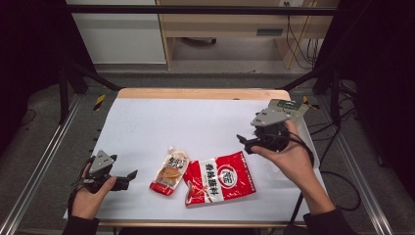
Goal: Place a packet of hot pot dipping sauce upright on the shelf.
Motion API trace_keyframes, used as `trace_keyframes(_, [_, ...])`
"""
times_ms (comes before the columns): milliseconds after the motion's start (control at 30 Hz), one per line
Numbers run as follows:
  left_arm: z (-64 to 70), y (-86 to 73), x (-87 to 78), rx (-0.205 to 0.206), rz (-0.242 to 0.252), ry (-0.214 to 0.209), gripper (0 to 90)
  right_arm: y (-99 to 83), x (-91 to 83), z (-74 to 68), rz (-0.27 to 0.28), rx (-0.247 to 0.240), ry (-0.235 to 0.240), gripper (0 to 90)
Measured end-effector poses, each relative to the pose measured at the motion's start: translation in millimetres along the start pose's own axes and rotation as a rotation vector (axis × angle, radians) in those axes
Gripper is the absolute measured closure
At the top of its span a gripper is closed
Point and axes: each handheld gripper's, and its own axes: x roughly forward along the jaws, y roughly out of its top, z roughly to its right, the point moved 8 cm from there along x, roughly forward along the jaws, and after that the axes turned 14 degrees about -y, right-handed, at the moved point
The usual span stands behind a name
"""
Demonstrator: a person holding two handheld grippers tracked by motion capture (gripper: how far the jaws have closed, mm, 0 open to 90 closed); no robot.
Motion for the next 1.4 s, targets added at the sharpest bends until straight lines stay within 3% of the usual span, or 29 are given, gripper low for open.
trace_keyframes(100, [0.6, 0.3, 0.3, 0.004, -0.001, 0.000, 5.6, 2.6, 7.7, -31.3, 0.011, 0.036, 0.045, 14.2])
trace_keyframes(133, [0.7, 0.5, 0.5, 0.004, 0.000, 0.000, 5.6, 2.6, 7.7, -31.3, 0.011, 0.036, 0.045, 14.2])
trace_keyframes(233, [1.3, 0.3, 1.1, 0.007, -0.004, -0.003, 5.6, 3.8, 18.4, -57.1, 0.003, 0.056, 0.084, 15.1])
trace_keyframes(267, [1.5, 0.5, 1.1, 0.010, -0.005, -0.003, 5.6, 3.8, 18.4, -57.1, 0.003, 0.056, 0.084, 15.1])
trace_keyframes(300, [1.8, 0.6, 1.2, 0.011, -0.004, -0.004, 5.6, 4.3, 25.6, -69.8, 0.002, 0.065, 0.105, 15.2])
trace_keyframes(367, [2.2, 1.0, 1.6, 0.011, -0.002, -0.004, 5.6, 4.4, 27.9, -74.0, -0.001, 0.072, 0.111, 15.2])
trace_keyframes(600, [3.6, 1.1, 3.2, 0.018, -0.008, -0.006, 5.6, 3.0, 45.5, -108.2, -0.026, 0.080, 0.154, 16.8])
trace_keyframes(933, [2.8, 2.2, 3.3, 0.018, -0.008, 0.012, 5.6, 6.4, 71.9, -137.4, -0.047, 0.125, 0.193, 22.8])
trace_keyframes(967, [3.4, 2.8, 5.0, 0.024, -0.011, 0.011, 5.6, 3.2, 75.0, -142.1, -0.072, 0.101, 0.202, 24.2])
trace_keyframes(1133, [5.5, 4.3, 8.7, 0.038, -0.019, 0.005, 5.6, -0.2, 78.3, -144.1, -0.096, 0.122, 0.220, 30.0])
trace_keyframes(1400, [9.0, 4.8, 11.5, 0.050, -0.027, -0.005, 5.6, -6.9, 98.5, -159.9, -0.161, 0.081, 0.246, 44.2])
